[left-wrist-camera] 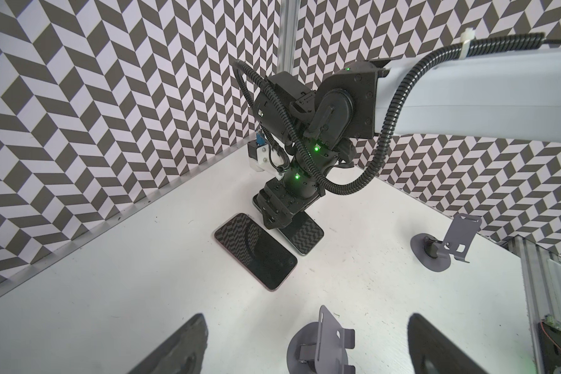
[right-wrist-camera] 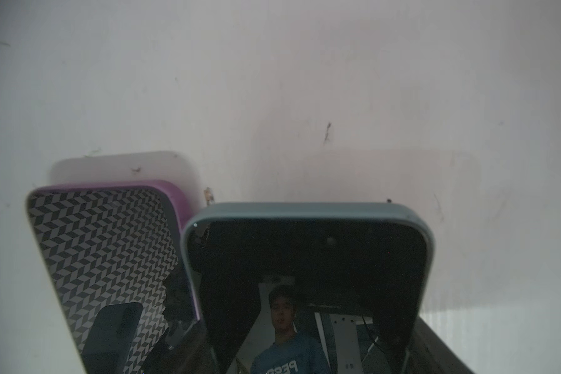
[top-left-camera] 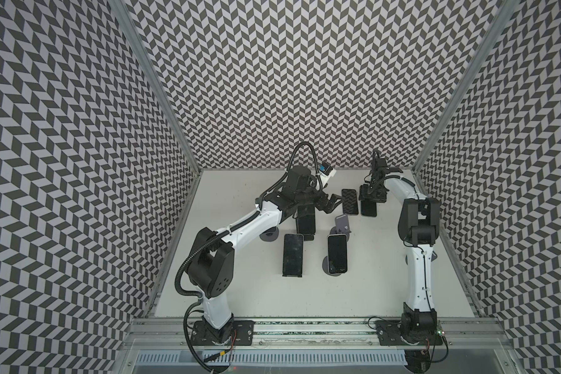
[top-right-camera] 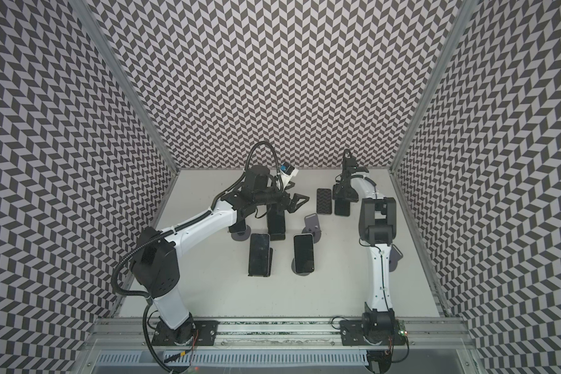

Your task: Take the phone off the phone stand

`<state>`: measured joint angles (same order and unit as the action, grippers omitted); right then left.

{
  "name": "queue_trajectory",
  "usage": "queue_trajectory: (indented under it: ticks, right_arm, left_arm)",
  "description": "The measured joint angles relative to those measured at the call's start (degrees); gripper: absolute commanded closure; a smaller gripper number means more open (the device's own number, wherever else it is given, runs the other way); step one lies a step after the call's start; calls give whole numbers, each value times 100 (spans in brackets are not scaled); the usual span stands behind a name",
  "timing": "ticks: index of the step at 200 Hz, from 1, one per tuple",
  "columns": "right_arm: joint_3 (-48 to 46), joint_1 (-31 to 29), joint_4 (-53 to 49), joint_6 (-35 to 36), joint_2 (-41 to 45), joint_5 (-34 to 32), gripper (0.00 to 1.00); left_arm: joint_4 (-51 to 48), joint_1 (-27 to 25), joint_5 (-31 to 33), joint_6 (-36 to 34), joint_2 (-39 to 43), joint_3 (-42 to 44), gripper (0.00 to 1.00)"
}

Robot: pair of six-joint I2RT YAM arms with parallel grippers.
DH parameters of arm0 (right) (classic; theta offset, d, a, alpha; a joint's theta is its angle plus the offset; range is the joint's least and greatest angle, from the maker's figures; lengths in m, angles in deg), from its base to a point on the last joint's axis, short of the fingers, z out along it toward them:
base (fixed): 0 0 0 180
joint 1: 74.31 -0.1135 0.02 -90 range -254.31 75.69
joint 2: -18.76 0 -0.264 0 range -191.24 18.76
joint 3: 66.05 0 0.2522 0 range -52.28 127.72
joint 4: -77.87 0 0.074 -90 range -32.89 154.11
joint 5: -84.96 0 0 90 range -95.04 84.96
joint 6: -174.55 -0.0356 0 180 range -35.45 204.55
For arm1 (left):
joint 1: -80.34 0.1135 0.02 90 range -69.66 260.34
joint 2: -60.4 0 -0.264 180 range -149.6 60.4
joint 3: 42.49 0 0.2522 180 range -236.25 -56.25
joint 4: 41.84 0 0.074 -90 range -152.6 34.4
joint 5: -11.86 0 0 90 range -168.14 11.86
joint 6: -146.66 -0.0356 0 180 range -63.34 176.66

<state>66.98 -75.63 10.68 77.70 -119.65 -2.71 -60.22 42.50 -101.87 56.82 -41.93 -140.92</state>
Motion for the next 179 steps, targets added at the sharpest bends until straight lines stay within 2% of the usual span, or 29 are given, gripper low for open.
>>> queue_trajectory:
  ticks: [179]
  right_arm:
    - [-42,-4,190,-26,-2,-15,39]
  left_arm:
    - [262,109,-264,402,11,190,4]
